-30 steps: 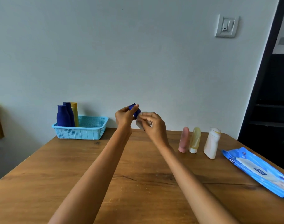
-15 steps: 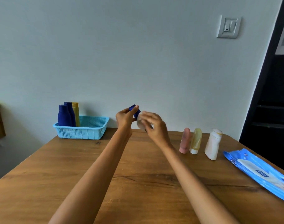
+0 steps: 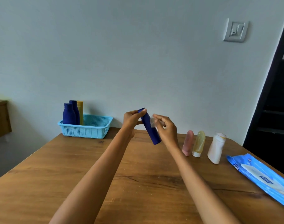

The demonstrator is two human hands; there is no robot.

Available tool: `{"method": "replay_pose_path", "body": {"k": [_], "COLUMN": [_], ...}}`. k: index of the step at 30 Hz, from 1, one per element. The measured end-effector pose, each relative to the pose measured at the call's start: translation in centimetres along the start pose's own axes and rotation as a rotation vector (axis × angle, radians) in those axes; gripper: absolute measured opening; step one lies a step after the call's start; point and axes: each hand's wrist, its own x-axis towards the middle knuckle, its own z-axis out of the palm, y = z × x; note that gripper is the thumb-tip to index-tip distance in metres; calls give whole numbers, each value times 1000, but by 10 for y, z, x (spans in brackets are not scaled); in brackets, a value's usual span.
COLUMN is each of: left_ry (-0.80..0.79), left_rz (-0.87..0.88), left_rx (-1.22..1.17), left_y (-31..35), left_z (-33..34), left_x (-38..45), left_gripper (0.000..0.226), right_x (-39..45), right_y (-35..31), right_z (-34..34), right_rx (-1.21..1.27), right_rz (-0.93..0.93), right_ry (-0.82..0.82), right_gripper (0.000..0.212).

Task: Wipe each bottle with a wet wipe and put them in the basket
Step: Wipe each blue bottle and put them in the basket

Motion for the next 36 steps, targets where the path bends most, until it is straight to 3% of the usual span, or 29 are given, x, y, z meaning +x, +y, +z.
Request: {"method": "replay_pose_path", "body": {"k": [10,15,18,25,36], "left_ry": [180,236,267,347,365], "left_rz": [93,127,157,190,220], "left_rx": [-53,-32,38,134,211], "left_y": [0,-4,-6,-7,9], "left_z": [-2,2,2,0,-34], "left_x": [7,9,11,12,19], "left_gripper": [26,24,32,36,36], "right_x": [-10,-5,-5,-4,6], "right_y": [14,11,4,-5,-26], "right_z": [2,12,10,11,21], "right_rx": [55,376,534,521,786], "right_rz": [352,655,795,824,844], "right_ry": [-94,-6,-46,-95,54], "right_gripper": [27,23,17,4,6]}}
